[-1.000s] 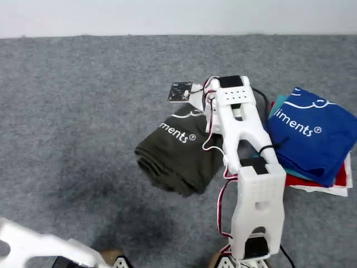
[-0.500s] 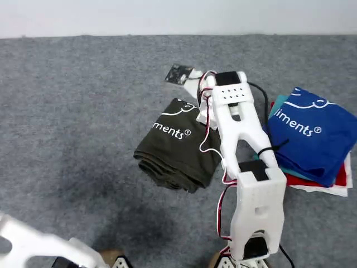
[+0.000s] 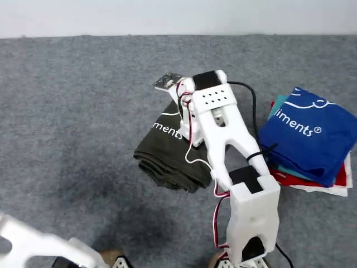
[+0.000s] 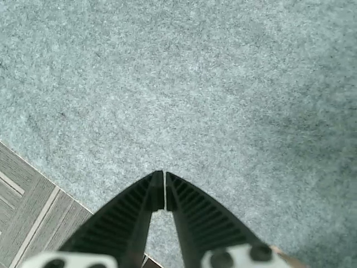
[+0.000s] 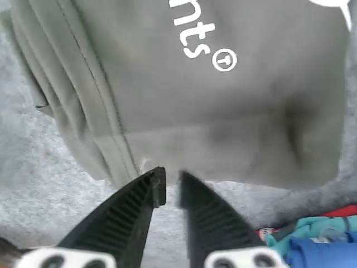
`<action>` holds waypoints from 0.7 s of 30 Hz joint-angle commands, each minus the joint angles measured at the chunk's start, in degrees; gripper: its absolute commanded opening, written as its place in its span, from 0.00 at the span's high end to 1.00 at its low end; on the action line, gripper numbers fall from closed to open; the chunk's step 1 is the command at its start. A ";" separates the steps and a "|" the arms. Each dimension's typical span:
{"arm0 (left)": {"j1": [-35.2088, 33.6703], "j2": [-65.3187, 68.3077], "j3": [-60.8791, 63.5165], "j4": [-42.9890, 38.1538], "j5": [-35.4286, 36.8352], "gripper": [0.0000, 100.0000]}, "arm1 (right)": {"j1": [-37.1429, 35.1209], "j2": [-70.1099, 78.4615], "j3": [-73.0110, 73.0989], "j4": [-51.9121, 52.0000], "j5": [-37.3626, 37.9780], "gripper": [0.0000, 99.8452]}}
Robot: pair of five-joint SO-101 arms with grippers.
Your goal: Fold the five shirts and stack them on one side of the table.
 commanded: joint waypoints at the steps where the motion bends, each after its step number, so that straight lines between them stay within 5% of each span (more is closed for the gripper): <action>1: -0.18 -1.67 -0.13 0.62 -0.35 0.98 | -0.84 -0.48 2.20 -1.63 -1.14 0.99; 21: -0.18 -1.67 -0.13 0.62 -0.35 0.98 | -17.45 6.29 6.15 1.98 -9.67 0.99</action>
